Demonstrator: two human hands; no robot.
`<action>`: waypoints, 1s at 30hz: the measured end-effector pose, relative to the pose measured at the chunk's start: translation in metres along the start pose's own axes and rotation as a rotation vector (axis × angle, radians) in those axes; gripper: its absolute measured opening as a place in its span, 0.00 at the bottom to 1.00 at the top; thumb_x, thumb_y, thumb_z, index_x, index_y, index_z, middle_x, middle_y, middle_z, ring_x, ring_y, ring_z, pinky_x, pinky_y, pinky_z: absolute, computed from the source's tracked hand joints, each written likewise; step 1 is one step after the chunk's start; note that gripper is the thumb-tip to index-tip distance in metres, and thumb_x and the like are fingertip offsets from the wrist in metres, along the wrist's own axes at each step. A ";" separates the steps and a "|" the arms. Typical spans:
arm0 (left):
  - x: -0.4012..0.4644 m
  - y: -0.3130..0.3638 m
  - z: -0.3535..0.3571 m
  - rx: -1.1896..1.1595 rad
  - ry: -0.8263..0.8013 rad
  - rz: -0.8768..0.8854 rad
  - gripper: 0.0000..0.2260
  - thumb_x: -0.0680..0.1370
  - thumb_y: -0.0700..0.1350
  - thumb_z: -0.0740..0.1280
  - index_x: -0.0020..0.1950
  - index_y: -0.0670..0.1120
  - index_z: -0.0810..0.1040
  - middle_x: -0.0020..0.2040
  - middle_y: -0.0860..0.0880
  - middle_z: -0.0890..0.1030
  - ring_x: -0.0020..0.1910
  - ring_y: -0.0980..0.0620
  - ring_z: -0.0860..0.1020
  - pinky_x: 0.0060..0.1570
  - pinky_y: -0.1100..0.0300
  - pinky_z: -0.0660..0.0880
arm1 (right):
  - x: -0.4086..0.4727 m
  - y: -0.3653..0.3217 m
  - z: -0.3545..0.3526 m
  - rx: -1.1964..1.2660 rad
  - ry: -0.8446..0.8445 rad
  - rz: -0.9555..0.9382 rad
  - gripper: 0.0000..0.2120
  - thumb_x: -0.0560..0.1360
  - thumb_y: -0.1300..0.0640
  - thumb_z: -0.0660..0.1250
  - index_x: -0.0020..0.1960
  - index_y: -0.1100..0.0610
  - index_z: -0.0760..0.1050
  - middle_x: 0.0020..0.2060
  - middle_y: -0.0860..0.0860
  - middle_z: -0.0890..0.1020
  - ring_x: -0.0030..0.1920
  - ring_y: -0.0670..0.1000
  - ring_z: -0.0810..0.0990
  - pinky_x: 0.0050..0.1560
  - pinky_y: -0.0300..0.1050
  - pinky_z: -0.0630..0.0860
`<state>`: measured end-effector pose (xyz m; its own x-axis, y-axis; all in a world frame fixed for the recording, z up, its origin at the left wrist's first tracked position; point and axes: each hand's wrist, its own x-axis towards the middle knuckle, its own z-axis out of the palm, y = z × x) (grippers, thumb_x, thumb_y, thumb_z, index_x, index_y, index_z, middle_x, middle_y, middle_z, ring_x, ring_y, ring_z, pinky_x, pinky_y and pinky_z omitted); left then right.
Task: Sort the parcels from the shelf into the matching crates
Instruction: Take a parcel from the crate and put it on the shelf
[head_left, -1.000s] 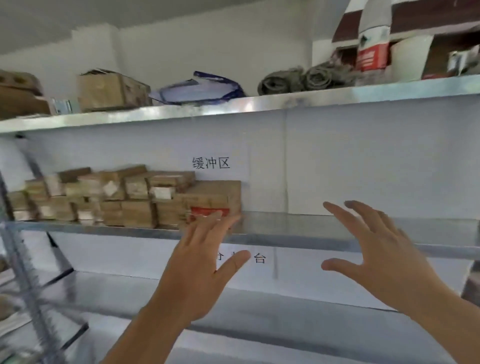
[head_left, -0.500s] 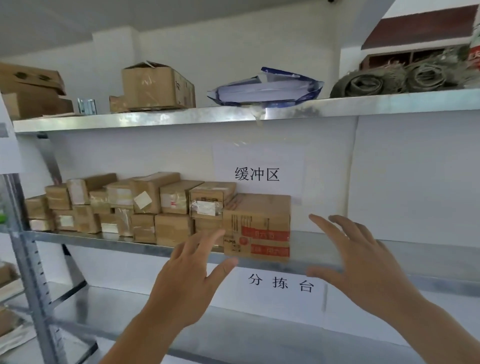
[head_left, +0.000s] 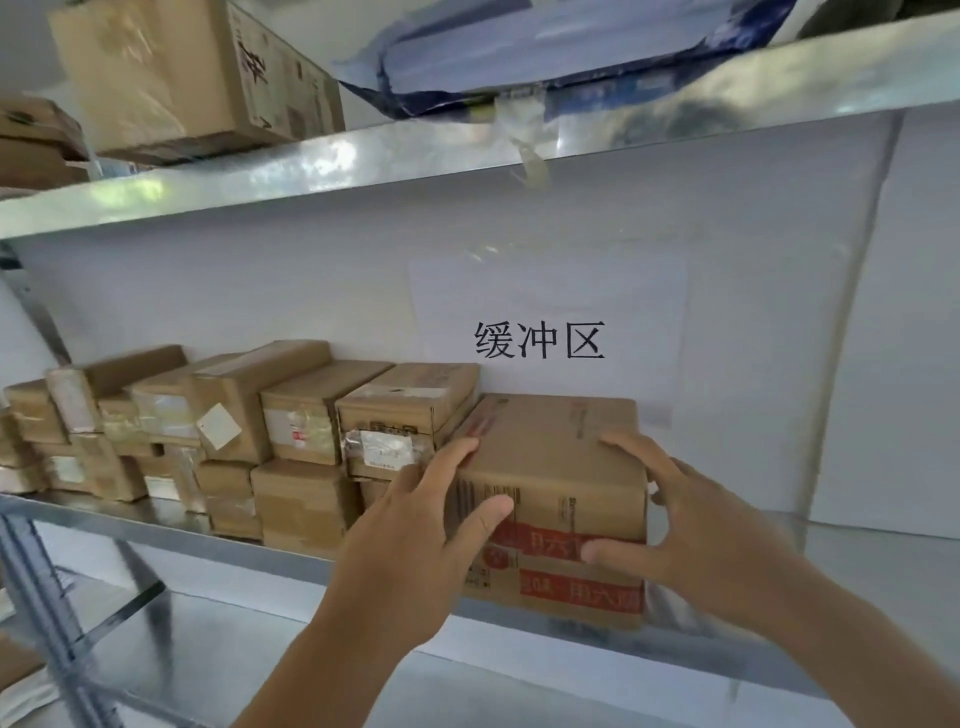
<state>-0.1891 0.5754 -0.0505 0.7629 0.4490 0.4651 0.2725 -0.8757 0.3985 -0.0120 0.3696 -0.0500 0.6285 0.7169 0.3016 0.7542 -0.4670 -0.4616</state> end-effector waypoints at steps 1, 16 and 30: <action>0.001 0.001 0.001 -0.004 0.009 -0.003 0.34 0.74 0.78 0.45 0.79 0.69 0.55 0.69 0.58 0.74 0.66 0.53 0.75 0.65 0.51 0.76 | 0.001 0.001 0.002 0.060 0.000 0.002 0.48 0.59 0.18 0.69 0.71 0.20 0.47 0.63 0.35 0.75 0.59 0.42 0.79 0.61 0.49 0.79; -0.050 0.035 -0.023 -0.476 0.049 0.197 0.21 0.77 0.71 0.52 0.56 0.56 0.70 0.47 0.55 0.75 0.43 0.57 0.75 0.41 0.70 0.68 | -0.103 -0.064 -0.013 0.592 0.441 0.060 0.17 0.76 0.39 0.63 0.64 0.33 0.69 0.60 0.43 0.80 0.55 0.45 0.81 0.45 0.38 0.80; -0.144 0.201 -0.028 -1.345 -0.478 -0.175 0.14 0.88 0.50 0.57 0.52 0.53 0.81 0.37 0.46 0.80 0.37 0.45 0.81 0.44 0.48 0.79 | -0.352 -0.077 -0.114 0.572 0.939 0.151 0.25 0.72 0.27 0.69 0.63 0.37 0.81 0.57 0.47 0.86 0.55 0.45 0.85 0.48 0.40 0.83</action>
<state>-0.2607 0.3393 -0.0157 0.9718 0.1934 0.1352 -0.1626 0.1335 0.9776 -0.2694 0.0938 -0.0259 0.7833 -0.1177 0.6104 0.6110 -0.0353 -0.7909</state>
